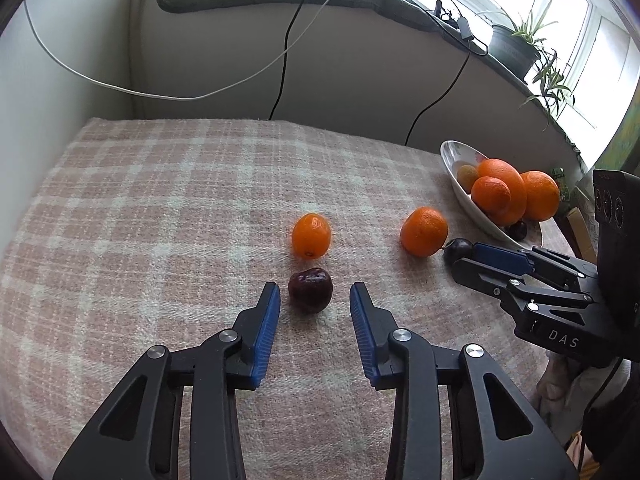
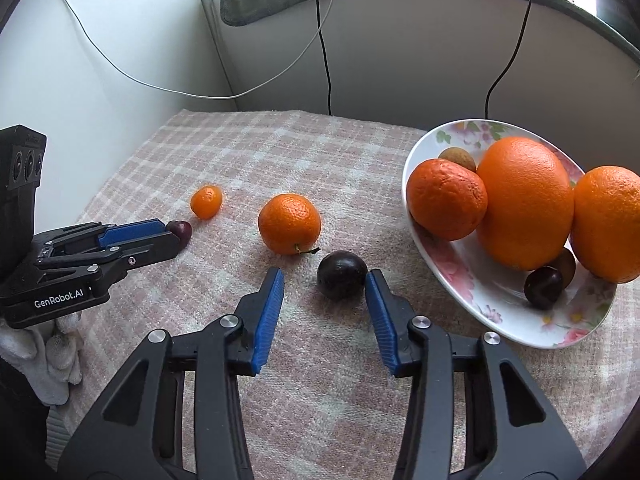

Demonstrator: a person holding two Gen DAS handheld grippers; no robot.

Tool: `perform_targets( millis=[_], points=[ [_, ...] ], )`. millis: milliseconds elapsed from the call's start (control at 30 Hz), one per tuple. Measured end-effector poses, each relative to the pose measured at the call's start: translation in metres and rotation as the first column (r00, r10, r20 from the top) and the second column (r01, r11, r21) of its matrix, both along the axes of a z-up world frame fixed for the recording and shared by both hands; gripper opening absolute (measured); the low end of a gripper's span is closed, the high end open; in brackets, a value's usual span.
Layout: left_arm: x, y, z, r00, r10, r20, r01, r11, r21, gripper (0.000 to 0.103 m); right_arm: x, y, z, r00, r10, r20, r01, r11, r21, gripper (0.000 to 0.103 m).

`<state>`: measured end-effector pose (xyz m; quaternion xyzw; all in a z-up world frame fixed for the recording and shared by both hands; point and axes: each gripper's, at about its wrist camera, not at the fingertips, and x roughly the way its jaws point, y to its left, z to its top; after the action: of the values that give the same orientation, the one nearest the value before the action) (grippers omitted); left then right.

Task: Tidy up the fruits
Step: 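Grasp a dark cherry with the left tool while the right tool grasps a dark plum, then carry the cherry with the left tool while the right tool carries the plum, release on plate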

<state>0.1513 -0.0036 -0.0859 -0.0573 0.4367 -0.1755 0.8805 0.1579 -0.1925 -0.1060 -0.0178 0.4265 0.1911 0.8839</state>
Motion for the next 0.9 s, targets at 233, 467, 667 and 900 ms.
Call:
perform_targets(
  millis=[233,467,667,900],
  points=[
    [0.003,0.0,-0.003,1.0,-0.001,-0.012,0.001,1.0,0.004,0.028,0.007,0.001,-0.002,1.0,-0.025,-0.005,0.025,0.999,-0.028,0.043],
    [0.006,-0.001,-0.003,1.0,0.003,-0.016,-0.003,1.0,0.006,0.023,0.011,0.0,-0.004,0.999,-0.05,-0.015,0.049,0.998,-0.044,0.034],
    [0.006,0.0,-0.002,1.0,0.007,-0.01,-0.007,1.0,0.0,0.022,0.011,0.0,-0.004,0.999,-0.053,-0.004,0.053,0.998,-0.047,0.028],
    [-0.002,0.005,0.004,1.0,0.016,0.007,-0.016,1.0,-0.008,0.022,0.008,-0.004,0.0,0.999,-0.042,0.003,0.042,0.999,-0.021,0.028]
  ],
)
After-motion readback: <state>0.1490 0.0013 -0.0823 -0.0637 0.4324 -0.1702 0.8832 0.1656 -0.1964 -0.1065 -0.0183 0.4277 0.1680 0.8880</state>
